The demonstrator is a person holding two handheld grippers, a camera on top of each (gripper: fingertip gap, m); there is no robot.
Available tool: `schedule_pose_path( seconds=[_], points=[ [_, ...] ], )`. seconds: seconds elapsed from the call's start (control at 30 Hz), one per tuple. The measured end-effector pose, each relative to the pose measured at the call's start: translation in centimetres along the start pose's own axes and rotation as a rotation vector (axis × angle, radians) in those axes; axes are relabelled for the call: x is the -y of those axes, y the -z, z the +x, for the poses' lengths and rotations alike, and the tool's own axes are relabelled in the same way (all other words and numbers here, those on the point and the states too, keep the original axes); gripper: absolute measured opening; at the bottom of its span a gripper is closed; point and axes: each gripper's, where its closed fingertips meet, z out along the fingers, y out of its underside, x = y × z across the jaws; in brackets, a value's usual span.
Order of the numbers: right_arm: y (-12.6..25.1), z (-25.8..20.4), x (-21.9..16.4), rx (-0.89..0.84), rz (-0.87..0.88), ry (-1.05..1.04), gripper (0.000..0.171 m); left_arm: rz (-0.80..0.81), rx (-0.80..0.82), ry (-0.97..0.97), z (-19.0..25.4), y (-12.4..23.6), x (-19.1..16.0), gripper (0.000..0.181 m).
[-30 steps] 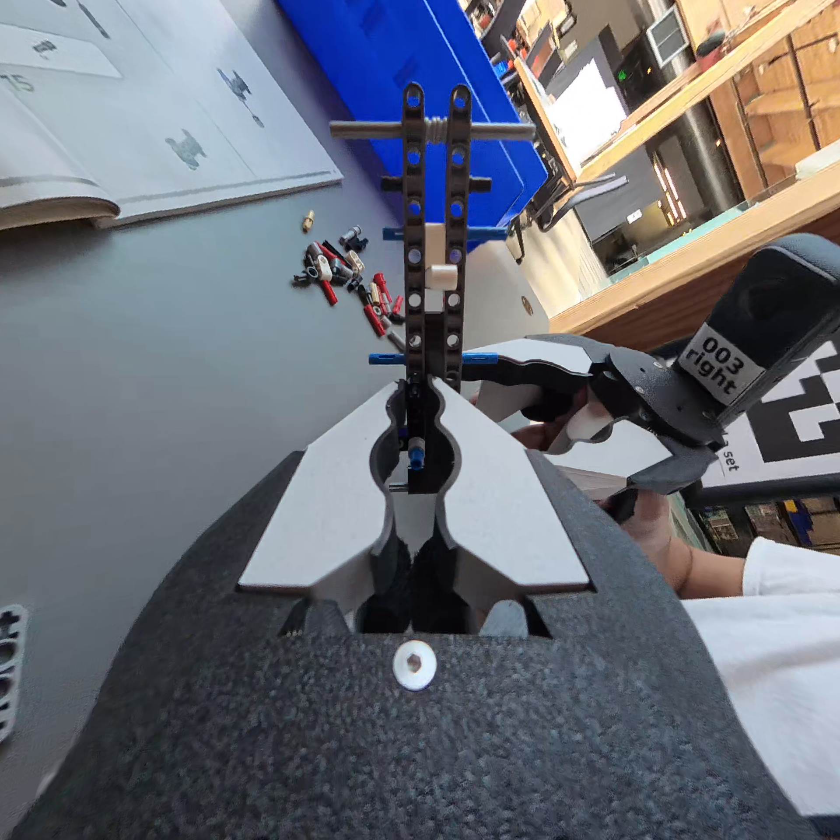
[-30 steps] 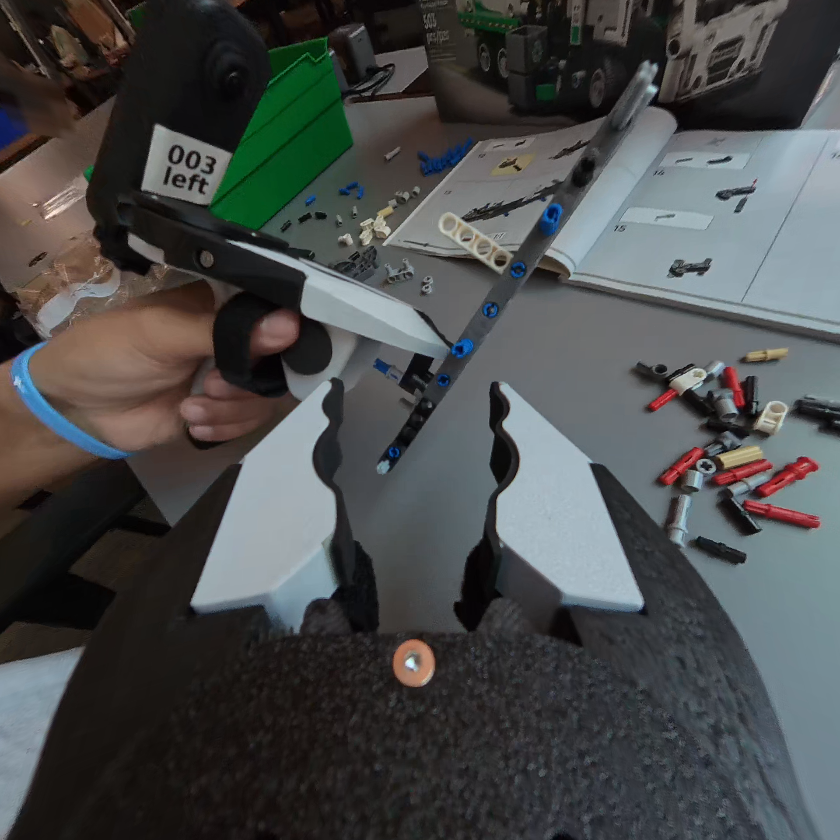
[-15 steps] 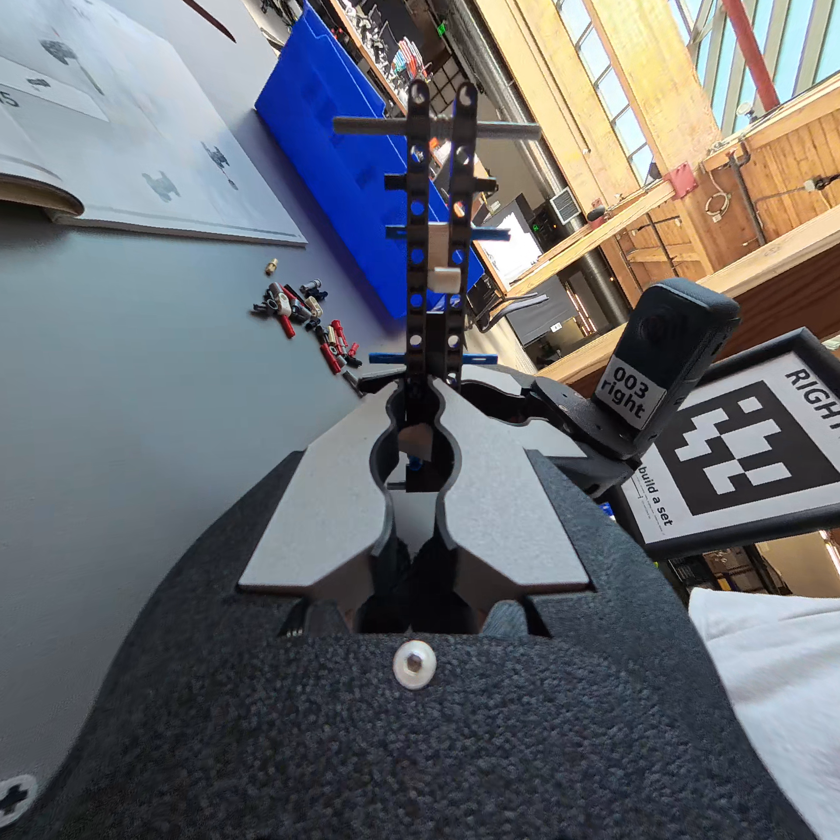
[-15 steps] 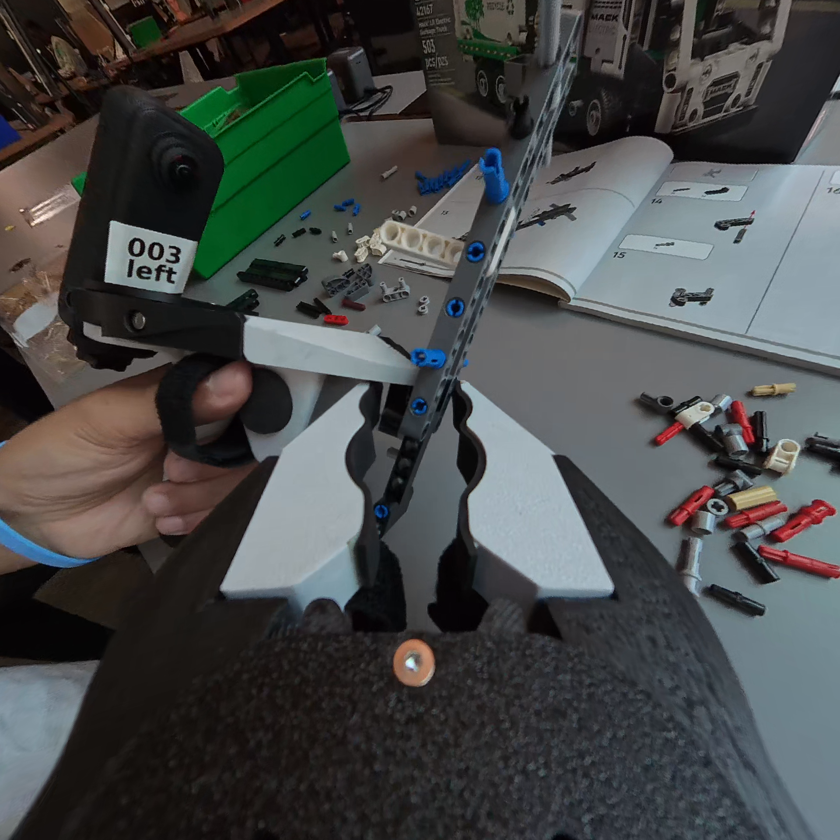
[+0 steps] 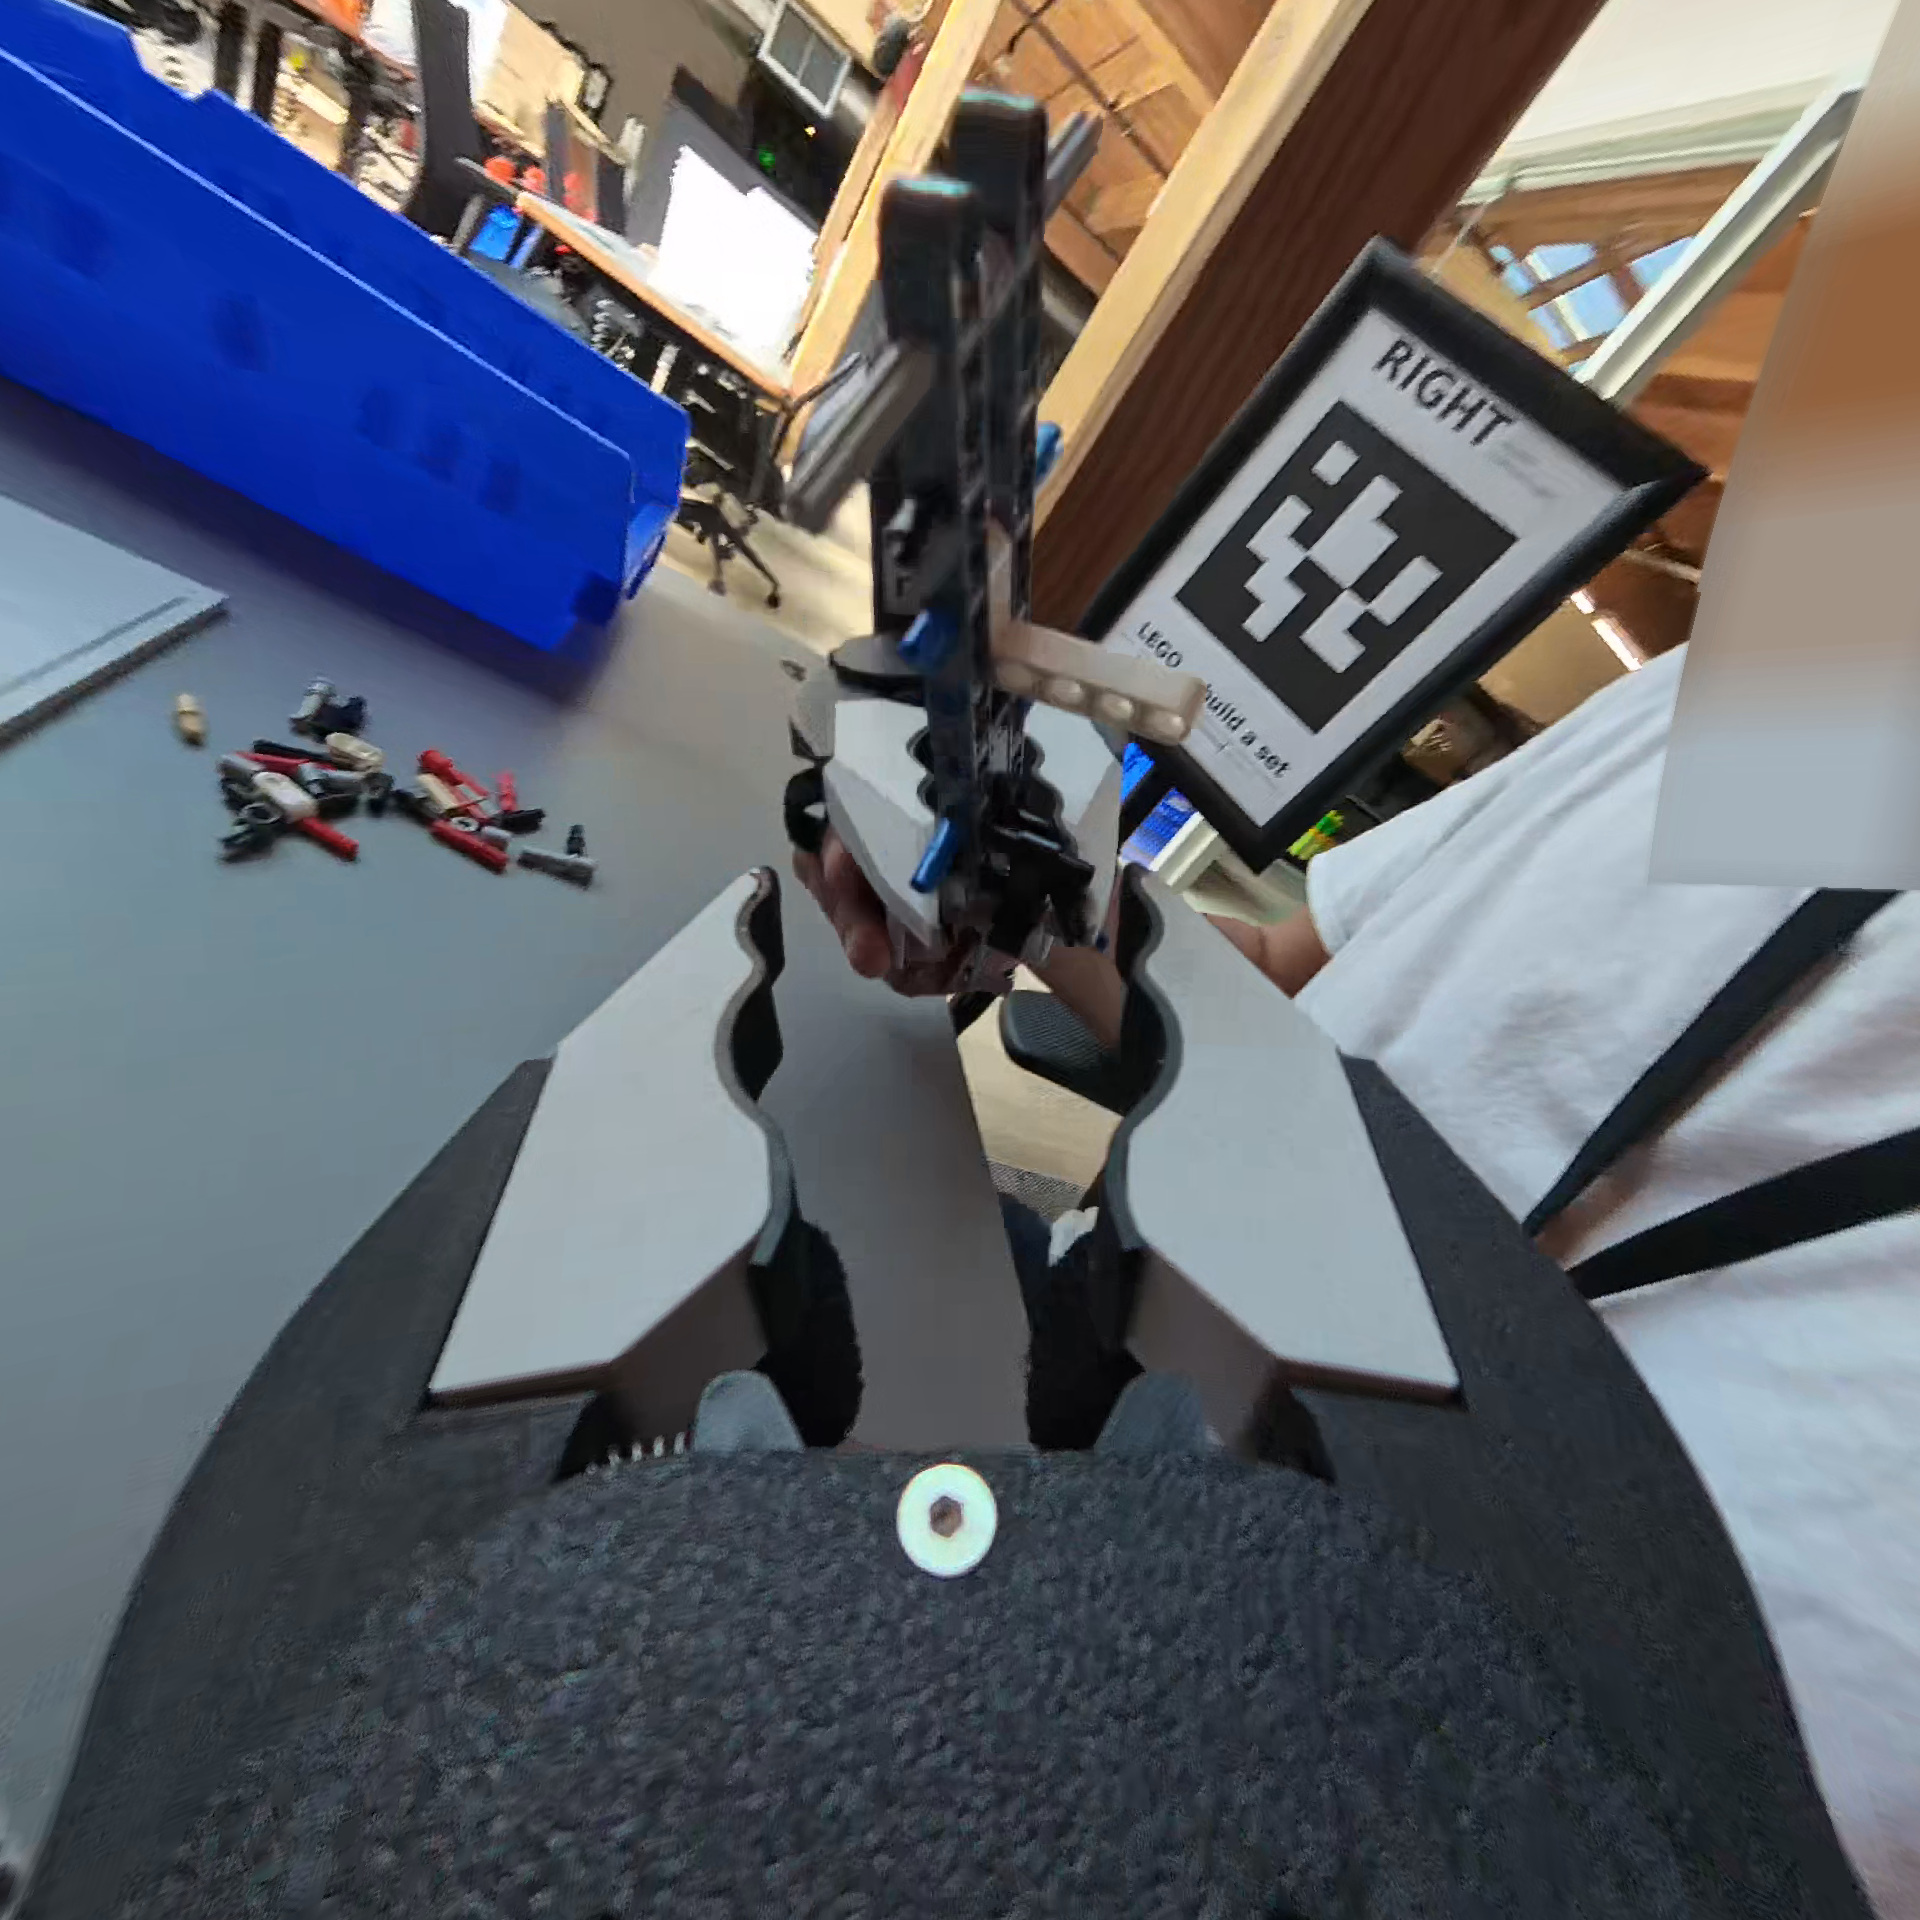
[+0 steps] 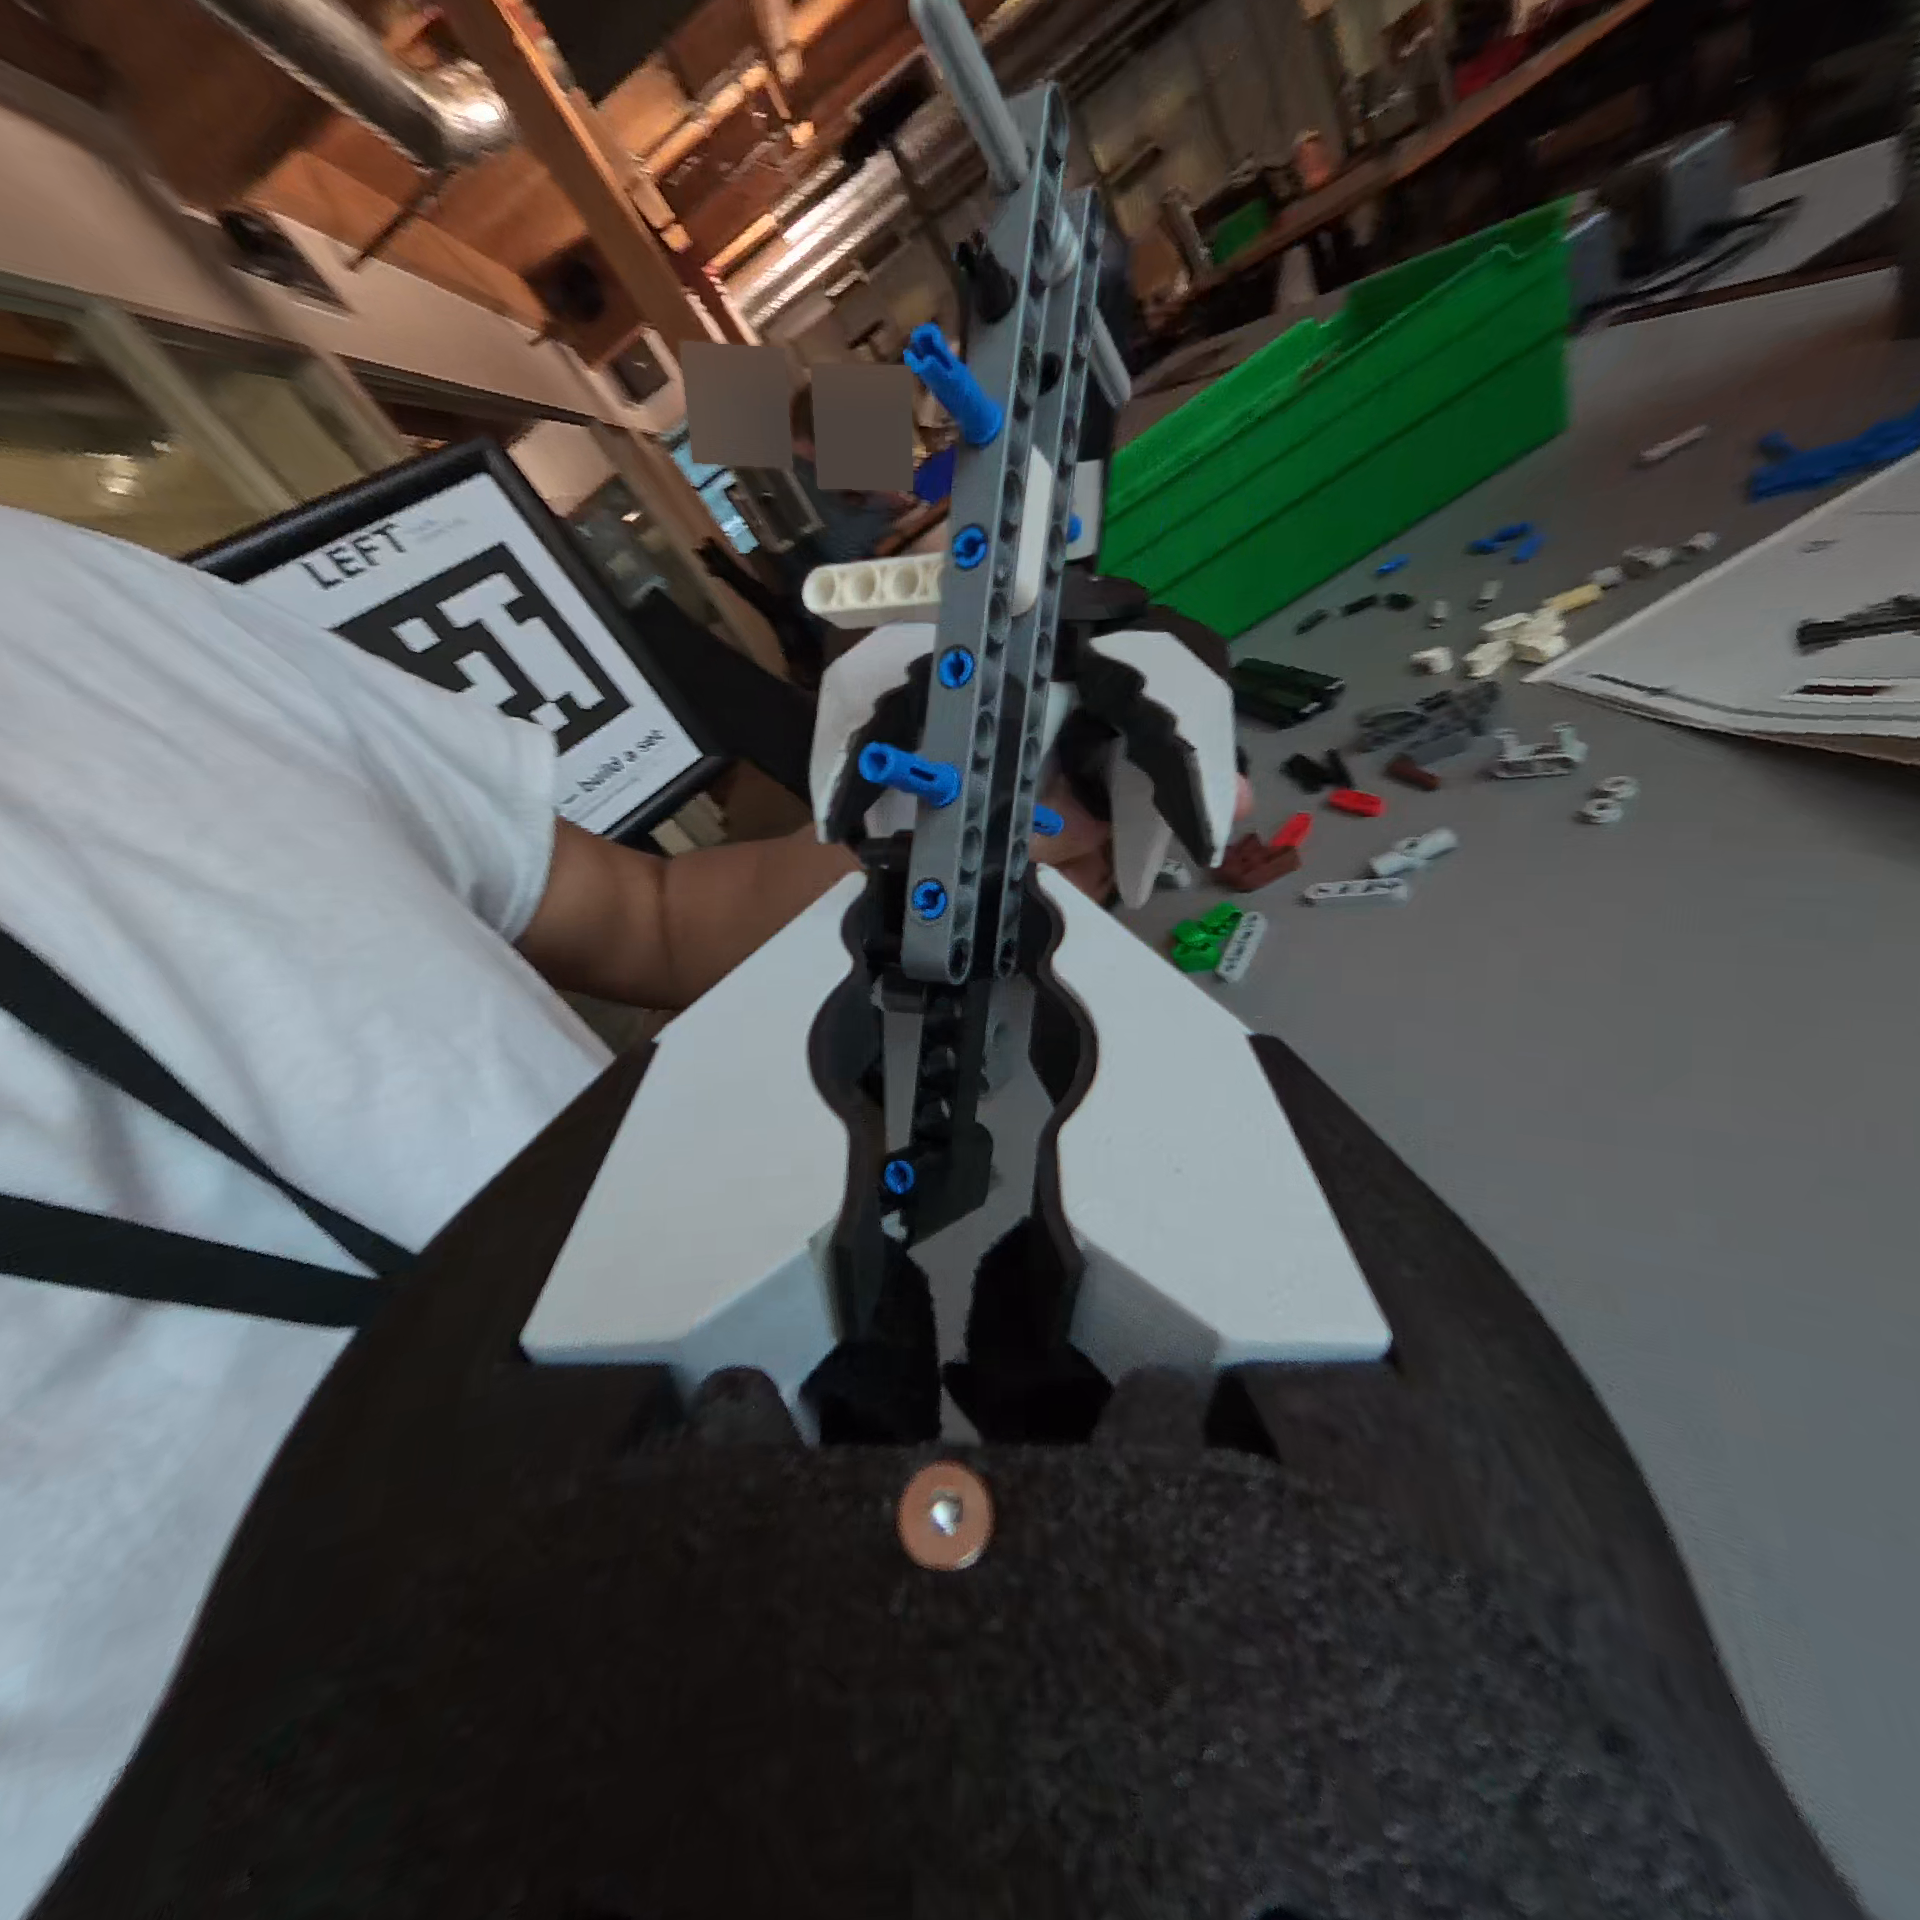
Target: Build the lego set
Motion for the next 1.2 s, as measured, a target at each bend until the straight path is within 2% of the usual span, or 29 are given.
schedule_pose_path(
  seconds=[0.13, 0.23, 0.33, 0.4, 0.5, 1.07, 1.2],
  points=[
    [-0.7, -0.6, -1.2, 0.072, -0.044, -0.018, 0.020, 0.033, -0.115, 0.015, 1.2, -0.5, 0.4, 0.038],
    [-1.3, -0.3, -2.2, 0.069, -0.085, -0.018, 0.021, 0.036, -0.083, 0.009, 0.5, -0.6, 0.3, 0.007],
    [-1.5, 1.2, -2.8, -0.028, -0.110, 0.034, 0.021, 0.000, 0.003, 0.032, -1.1, -0.3, -0.4, 0.006],
    [-1.1, 1.7, -2.5, -0.070, -0.098, 0.069, 0.024, 0.019, -0.002, 0.049, -1.3, 0.1, -0.1, 0.005],
    [-0.6, 1.5, -1.7, -0.048, -0.067, 0.051, 0.022, 0.017, -0.003, 0.029, -1.2, 0.1, -0.3, 0.005],
    [0.0, 2.1, -2.1, -0.030, -0.067, 0.066, 0.019, 0.023, 0.047, -0.016, -1.8, -0.6, -0.4, 0.006],
    [0.1, 2.0, -2.1, -0.001, -0.043, 0.018, 0.019, 0.021, 0.055, -0.032, -1.8, -0.7, -0.4, 0.006]
  ],
)
